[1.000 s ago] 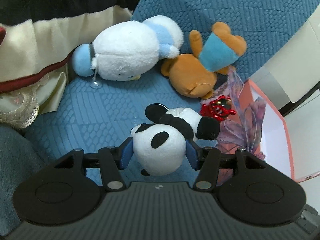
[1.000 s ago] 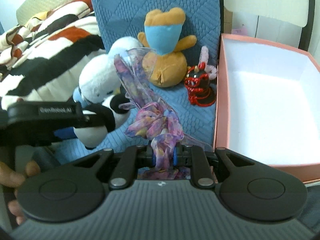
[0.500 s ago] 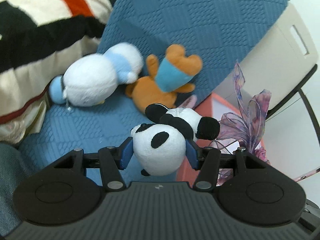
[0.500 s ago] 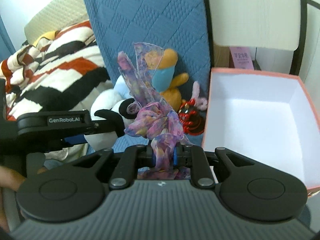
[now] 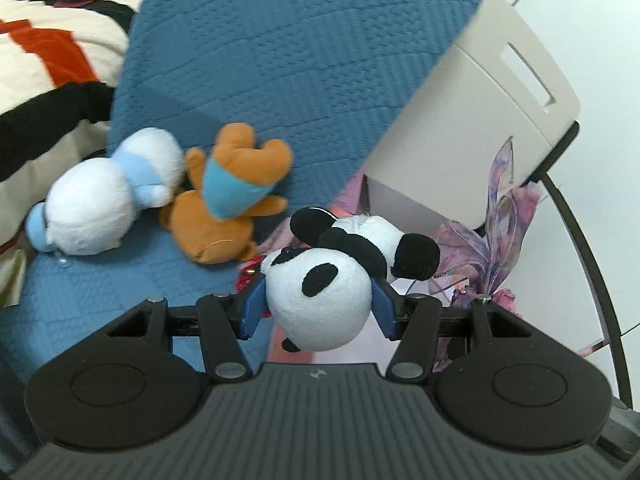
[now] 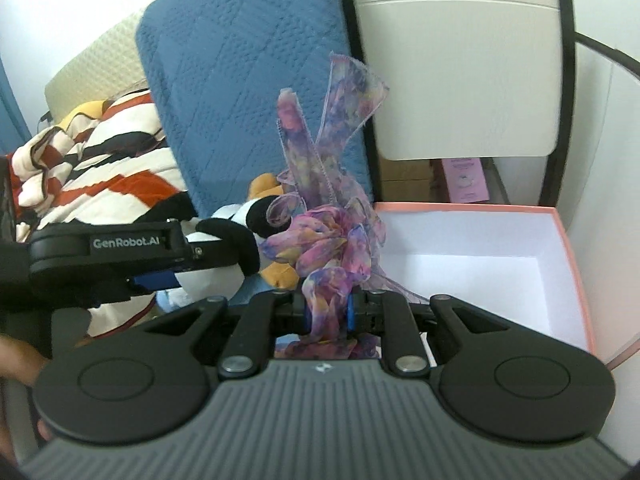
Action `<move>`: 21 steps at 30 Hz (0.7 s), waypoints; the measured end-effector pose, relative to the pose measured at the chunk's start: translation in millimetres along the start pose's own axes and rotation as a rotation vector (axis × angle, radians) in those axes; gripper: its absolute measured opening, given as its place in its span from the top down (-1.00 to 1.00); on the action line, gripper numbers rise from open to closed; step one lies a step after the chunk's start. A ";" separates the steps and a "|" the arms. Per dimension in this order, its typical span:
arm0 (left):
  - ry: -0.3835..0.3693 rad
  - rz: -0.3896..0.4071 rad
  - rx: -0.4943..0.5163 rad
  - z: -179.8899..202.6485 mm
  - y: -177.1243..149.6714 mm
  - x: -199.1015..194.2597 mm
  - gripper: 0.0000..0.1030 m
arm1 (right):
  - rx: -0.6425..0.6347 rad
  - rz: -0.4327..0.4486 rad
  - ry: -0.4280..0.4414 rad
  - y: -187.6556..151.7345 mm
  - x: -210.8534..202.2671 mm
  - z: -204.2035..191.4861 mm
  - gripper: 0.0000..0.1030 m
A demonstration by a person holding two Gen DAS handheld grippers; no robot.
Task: Organize objects
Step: 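Lower panda and ribbon into the pink box and open both tools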
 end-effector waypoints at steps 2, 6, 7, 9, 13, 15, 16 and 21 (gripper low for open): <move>-0.011 0.000 0.006 10.7 0.6 8.2 -0.19 | 0.006 0.002 -0.010 1.8 -1.2 12.4 0.62; -0.024 -0.016 0.030 32.5 -4.0 29.5 -0.19 | 0.032 -0.006 -0.038 3.1 2.6 42.3 0.62; -0.025 -0.023 0.035 37.9 -5.6 36.1 -0.19 | 0.041 -0.010 -0.046 1.9 4.6 50.4 0.62; -0.029 -0.039 0.046 47.7 -8.5 49.2 -0.19 | 0.057 -0.020 -0.066 -0.6 9.0 68.3 0.62; -0.033 -0.070 0.068 63.4 -16.9 72.2 -0.19 | 0.091 -0.046 -0.104 -6.0 17.3 103.7 0.62; -0.031 -0.088 0.073 69.2 -22.6 83.4 -0.19 | 0.100 -0.062 -0.121 -10.3 23.2 117.0 0.62; -0.034 -0.100 0.072 72.4 -26.1 90.3 -0.19 | 0.103 -0.071 -0.131 -13.2 27.0 124.1 0.62; -0.037 -0.148 0.089 81.5 -39.6 117.8 -0.19 | 0.115 -0.107 -0.163 -23.7 42.9 150.4 0.62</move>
Point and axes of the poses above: each gripper's, at about its wrist camera, not at the fingertips, and x roughly the way its jaws point, z to its right, y to its top, the point moved 7 cm from there along x, roughly the way its jaws point, and after that the axes turned 13 degrees about x, right-handed, at the moved point
